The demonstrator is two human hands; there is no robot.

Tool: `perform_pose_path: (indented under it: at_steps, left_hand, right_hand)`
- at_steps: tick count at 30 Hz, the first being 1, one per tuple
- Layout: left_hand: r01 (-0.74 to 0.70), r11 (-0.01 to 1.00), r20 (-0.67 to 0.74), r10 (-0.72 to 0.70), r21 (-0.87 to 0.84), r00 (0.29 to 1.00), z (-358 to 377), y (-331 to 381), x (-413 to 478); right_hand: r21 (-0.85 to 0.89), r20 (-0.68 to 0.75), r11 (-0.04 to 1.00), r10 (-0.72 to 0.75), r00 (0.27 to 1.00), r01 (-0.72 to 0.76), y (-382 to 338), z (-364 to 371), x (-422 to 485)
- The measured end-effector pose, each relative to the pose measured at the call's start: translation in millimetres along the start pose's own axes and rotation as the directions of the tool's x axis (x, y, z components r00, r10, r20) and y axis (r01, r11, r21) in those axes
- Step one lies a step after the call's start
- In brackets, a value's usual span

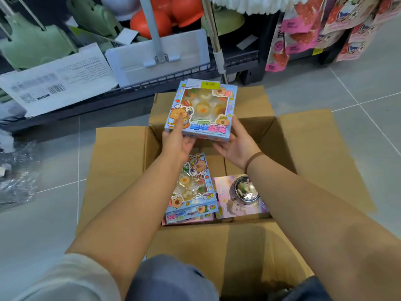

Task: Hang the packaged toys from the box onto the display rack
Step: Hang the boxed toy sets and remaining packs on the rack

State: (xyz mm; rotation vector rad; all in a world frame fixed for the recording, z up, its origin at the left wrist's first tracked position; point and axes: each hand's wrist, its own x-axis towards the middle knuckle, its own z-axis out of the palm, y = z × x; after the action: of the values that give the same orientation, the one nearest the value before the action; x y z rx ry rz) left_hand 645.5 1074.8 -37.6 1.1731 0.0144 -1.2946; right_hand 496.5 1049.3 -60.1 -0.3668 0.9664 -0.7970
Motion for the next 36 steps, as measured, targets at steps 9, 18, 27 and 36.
perform_pose_path:
  at_steps: [9,18,27,36]
  left_hand:
    - [-0.191,0.350,0.213,-0.025,0.917,0.977,-40.5,-21.4,24.3]
    - [-0.312,-0.456,0.279,-0.141,0.833,0.950,-55.8,-47.1,42.6]
    - [-0.459,-0.518,0.321,-0.337,0.722,0.885,-39.0,-42.9,26.4]
    - [-0.405,-0.101,0.389,-0.145,0.909,0.910,-19.8,14.4,11.8]
  right_hand:
    - [0.071,-0.221,0.994,-0.066,0.973,0.084,5.1,-44.9,12.3]
    - [0.061,-0.319,0.998,-0.013,0.948,0.034,5.7,-63.6,5.4]
    - [0.065,-0.271,0.997,-0.014,0.962,0.033,6.5,-60.1,2.2]
    - [0.053,-0.250,0.999,0.003,0.968,0.011,-24.0,-43.7,3.4]
